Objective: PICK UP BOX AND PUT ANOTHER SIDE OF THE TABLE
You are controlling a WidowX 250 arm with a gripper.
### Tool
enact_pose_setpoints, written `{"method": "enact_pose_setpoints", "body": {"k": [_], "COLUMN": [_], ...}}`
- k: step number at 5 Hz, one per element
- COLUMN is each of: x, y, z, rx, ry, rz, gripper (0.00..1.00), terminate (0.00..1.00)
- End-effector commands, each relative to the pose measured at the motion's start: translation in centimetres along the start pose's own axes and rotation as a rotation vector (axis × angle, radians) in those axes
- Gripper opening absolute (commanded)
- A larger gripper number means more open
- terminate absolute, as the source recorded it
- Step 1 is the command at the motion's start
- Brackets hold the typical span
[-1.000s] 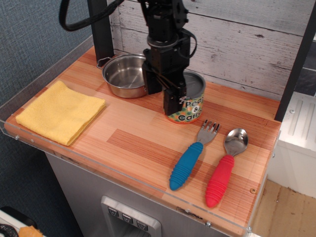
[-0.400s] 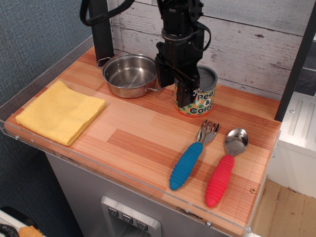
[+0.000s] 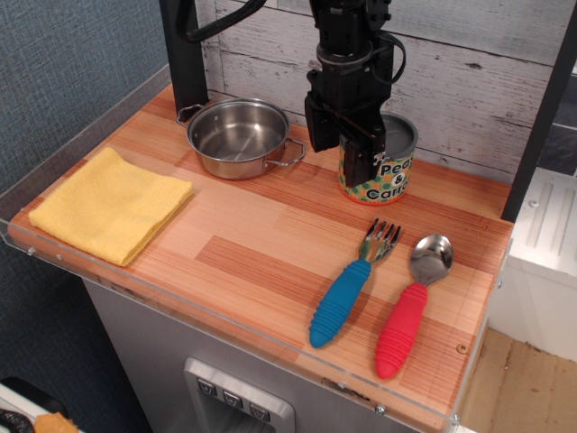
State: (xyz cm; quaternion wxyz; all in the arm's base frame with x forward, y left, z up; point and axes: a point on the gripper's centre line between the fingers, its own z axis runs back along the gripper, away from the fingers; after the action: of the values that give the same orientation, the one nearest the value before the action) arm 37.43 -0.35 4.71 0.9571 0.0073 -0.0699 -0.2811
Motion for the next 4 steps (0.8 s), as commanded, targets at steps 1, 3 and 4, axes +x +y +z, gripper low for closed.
{"method": "enact_pose_setpoints", "body": {"k": [1, 3, 4], "x": [2.0, -0.2, -2.3], "y": [-0.5, -0.6, 0.0], "z": [3.4, 6.8, 8.4], "rx": [0.033, 0.095, 0.102], "ry": [-0.073, -0.060, -0.048], "rz": [-0.014, 0.084, 0.169], "gripper": [1.00, 1.00, 1.00], "terminate": [0.00, 0.00, 0.00]}}
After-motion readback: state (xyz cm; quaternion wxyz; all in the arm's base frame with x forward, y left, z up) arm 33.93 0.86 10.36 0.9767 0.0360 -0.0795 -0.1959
